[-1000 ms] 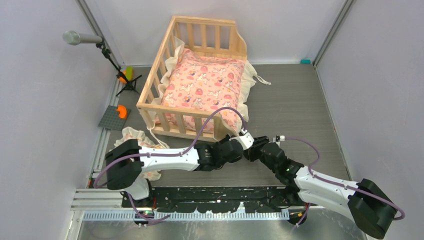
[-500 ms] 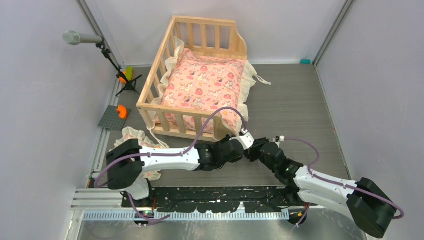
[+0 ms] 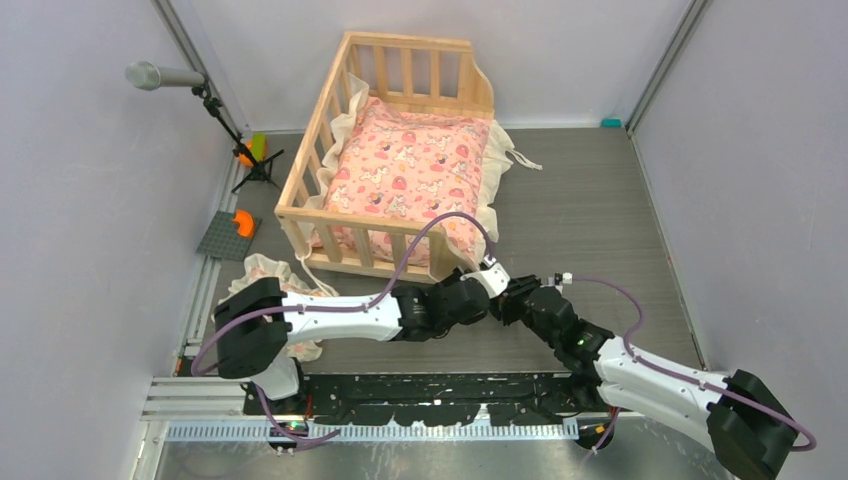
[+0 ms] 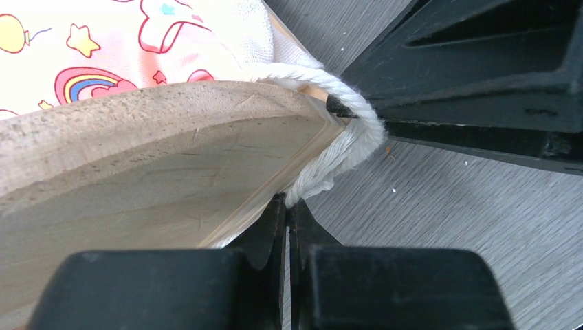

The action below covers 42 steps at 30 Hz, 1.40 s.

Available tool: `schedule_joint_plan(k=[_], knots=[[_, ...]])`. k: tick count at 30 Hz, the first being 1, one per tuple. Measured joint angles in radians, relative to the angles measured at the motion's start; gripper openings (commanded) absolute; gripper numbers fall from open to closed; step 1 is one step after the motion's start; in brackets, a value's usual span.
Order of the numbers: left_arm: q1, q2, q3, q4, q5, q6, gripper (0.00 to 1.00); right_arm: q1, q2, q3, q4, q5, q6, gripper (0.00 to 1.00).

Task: Set up the pet bed
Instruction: Tie the ropes to the bed frame.

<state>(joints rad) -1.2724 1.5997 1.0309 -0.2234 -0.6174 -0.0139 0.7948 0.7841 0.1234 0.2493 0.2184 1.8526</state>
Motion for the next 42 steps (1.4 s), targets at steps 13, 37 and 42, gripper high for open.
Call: schedule_joint_plan(k=[13,37,42], knots=[[0.000,0.017,0.016,0.006,-0.001,-0.004,0.00,0.000,-0.055,0.000,-0.059,0.001,0.002,0.27],[0.000,0.017,0.016,0.006,0.035,-0.017,0.35,0.000,-0.030,-0.004,-0.036,0.020,0.001,0.00],[-0.001,0.017,0.018,0.003,0.050,-0.026,0.36,0.000,-0.041,-0.004,-0.069,0.024,-0.007,0.00]])
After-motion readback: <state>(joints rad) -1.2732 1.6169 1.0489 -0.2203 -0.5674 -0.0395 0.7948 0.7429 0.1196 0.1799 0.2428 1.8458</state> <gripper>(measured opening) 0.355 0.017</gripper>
